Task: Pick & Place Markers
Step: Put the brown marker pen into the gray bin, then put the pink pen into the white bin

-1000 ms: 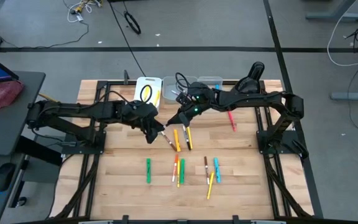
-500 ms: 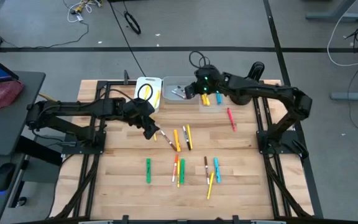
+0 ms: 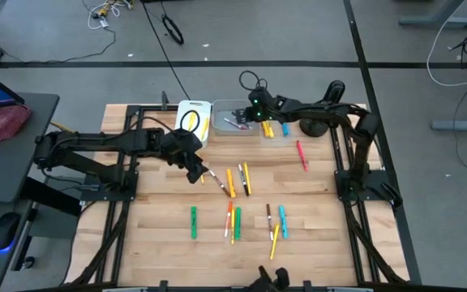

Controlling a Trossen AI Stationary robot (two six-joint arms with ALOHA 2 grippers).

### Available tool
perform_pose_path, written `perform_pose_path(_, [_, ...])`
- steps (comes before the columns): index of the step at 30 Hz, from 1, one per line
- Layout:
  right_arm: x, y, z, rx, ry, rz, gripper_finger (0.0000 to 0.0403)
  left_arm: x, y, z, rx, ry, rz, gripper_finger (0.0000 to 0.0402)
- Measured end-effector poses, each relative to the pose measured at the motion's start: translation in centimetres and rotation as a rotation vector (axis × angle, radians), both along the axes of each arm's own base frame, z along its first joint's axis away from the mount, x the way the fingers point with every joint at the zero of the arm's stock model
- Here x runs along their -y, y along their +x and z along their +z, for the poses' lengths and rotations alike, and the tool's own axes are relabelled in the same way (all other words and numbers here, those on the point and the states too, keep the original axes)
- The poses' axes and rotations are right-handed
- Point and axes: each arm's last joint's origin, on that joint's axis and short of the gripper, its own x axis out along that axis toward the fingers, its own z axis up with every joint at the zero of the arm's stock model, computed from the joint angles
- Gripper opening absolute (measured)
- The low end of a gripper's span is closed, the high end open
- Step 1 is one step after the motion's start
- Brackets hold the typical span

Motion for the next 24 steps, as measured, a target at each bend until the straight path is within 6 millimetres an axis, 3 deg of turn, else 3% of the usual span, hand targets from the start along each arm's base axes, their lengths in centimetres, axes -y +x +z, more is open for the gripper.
perform_pose_path(10, [0.1,0.5,-2.3,-0.020,0.084,0.023,0.0060,-1.1,-0.1,0.0,-0.003,0.021,0.027,0.0236])
perform_pose_path(16, [0.0,0.6,-2.6,-0.016,0.102,0.052,0.0067,-1.2,-0.1,0.0,0.004,0.025,0.033,0.0236])
perform_pose_path(20, [0.0,0.3,-2.0,-0.021,0.086,0.115,0.0069,-1.2,-0.1,0.0,0.004,0.027,0.035,0.0236])
perform_pose_path(24, [-0.5,-0.3,0.9,0.022,0.046,0.175,0.0069,-1.2,-0.1,0.0,0.004,0.027,0.036,0.0236])
